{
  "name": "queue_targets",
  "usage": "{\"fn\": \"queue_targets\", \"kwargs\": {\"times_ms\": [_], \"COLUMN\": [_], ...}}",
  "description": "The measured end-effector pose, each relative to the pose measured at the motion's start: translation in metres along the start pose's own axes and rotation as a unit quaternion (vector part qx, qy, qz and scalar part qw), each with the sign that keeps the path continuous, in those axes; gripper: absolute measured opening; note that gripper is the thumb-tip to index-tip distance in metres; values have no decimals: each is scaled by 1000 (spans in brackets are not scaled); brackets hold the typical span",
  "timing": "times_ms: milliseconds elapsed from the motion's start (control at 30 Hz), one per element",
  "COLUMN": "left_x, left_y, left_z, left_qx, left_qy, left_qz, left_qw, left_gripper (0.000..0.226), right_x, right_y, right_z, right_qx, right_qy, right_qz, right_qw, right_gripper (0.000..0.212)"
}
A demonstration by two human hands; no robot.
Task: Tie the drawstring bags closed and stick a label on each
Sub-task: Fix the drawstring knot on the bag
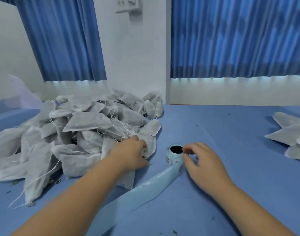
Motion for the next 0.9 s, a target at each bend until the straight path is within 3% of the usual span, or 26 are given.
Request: {"fn": "queue_targets", "kwargs": {"times_ms": [100, 200, 400, 500, 600, 700, 767, 900], "left_x": [-1, -6, -41, -58, -67, -70, -71, -77], "left_y": [8, 9, 5, 11, 15, 32, 48, 85], "left_z": [-4, -6, -11, -11, -8, -5, -5, -3], "left_qx": [-4, -22, -87, -91, -115, -114, -104, -59], "left_qy": [30, 73, 146, 168, 191, 172, 145, 108], "left_qz": [-109, -114, 158, 247, 379, 541, 623, 718], "left_qw": [994, 991, 973, 950, 898, 816, 762, 685], "left_gripper": [43, 31, 17, 27, 25, 21, 17, 10], "right_x": [1, -1, -5, -8, -13, -20, -25, -43], "right_y": [0, -1, 0, 0, -1, -3, -5, -12], "right_z": [1, 2, 2, 3, 3, 2, 1, 3], "right_qx": [-6, -8, -7, -1, 8, 13, 10, -23], "right_qy": [-5, 0, 13, 16, 25, 43, 62, 117], "right_qz": [4, 1, -31, -58, -91, -111, -123, -126], "right_qw": [1000, 1000, 999, 998, 995, 993, 990, 985], "right_gripper": [14, 14, 8, 7, 7, 9, 20, 44]}}
Point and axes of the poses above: each hand's wrist, its own z-axis away from the middle knuckle, its own x-axis out of the palm, y = z × x, the point moved 6 cm from there along -z, towards the middle knuckle, and after that the axes turned 10 degrees about -z, right-handed, at the moved point
